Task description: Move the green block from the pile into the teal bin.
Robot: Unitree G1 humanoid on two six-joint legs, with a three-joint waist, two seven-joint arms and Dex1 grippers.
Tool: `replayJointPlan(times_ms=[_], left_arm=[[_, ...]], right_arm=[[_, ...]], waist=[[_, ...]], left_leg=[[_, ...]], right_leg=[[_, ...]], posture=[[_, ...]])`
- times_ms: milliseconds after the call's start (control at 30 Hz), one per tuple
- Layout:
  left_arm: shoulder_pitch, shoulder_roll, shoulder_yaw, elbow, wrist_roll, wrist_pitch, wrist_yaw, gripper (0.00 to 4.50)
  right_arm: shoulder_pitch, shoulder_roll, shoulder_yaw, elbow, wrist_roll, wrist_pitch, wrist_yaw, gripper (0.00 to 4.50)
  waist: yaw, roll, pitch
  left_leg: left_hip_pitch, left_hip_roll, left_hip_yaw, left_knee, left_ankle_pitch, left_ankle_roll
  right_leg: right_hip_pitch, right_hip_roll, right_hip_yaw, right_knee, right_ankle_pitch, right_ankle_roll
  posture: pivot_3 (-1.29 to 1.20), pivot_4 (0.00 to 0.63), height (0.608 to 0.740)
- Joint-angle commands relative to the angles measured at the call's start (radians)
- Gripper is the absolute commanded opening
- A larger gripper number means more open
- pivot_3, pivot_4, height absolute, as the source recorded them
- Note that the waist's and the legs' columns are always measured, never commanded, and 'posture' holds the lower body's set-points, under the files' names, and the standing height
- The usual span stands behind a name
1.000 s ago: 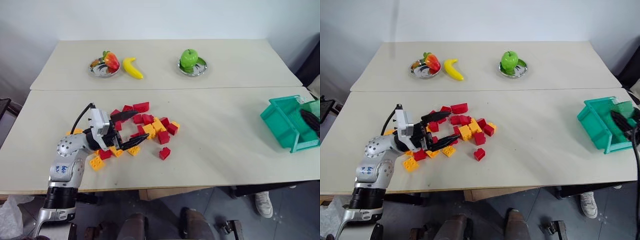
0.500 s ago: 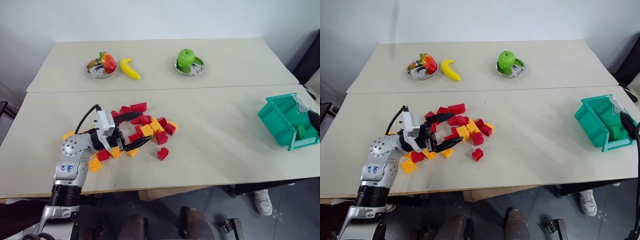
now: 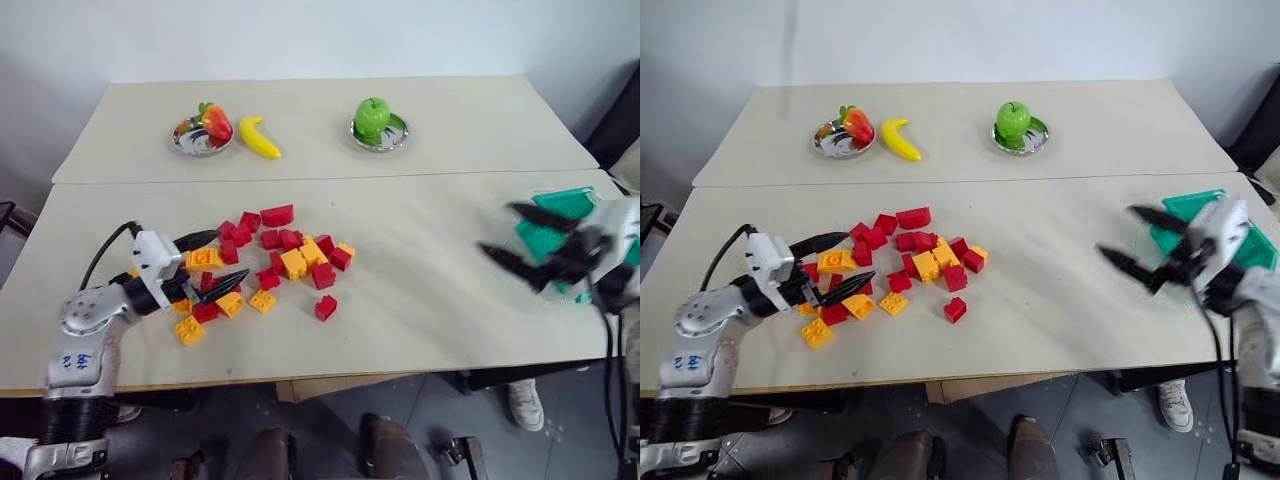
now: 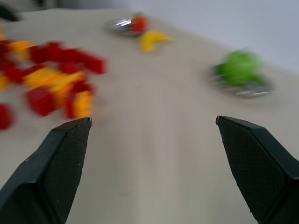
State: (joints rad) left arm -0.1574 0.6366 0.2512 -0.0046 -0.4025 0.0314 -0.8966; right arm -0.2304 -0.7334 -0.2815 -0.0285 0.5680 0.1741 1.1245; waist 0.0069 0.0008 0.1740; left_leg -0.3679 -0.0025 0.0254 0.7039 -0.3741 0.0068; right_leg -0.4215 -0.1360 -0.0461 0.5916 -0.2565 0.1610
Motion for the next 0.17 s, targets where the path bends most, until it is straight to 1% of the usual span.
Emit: replayJointPlan(times_ms=[33, 133, 167], left_arm=[[0.075, 0.022, 0.055, -0.083, -0.021, -0.011, -0.003, 4.50], [0.139, 0.024, 0.059, -0.106, -0.006, -0.032, -0.007, 4.50], [0.157, 0.010, 0.066, -0.127, 0.002, -0.035, 0.024, 4.50]], right_arm=[[0.032, 0.008, 0.052, -0.090, -0.009, -0.020, 0.029, 4.47], [0.055, 0.057, 0.019, -0.026, 0.001, -0.037, -0.025, 4.47], [0.067, 0.073, 0.017, -0.005, -0.012, -0.059, -0.035, 4.47]], waist=[[0.000, 0.000, 0.000], [0.005, 0.000, 0.000], [0.005, 0.000, 0.000]], left_leg=[[0.000, 0.000, 0.000, 0.000, 0.000, 0.000], [0.000, 0.000, 0.000, 0.000, 0.000, 0.000], [0.000, 0.000, 0.000, 0.000, 0.000, 0.000]], right_leg=[[0.000, 0.000, 0.000, 0.000, 0.000, 0.000], [0.000, 0.000, -0.001, 0.000, 0.000, 0.000], [0.000, 0.000, -0.001, 0.000, 0.000, 0.000]], posture=[[0.00, 0.150, 0.740], [0.00, 0.150, 0.740], [0.00, 0.150, 0.740]])
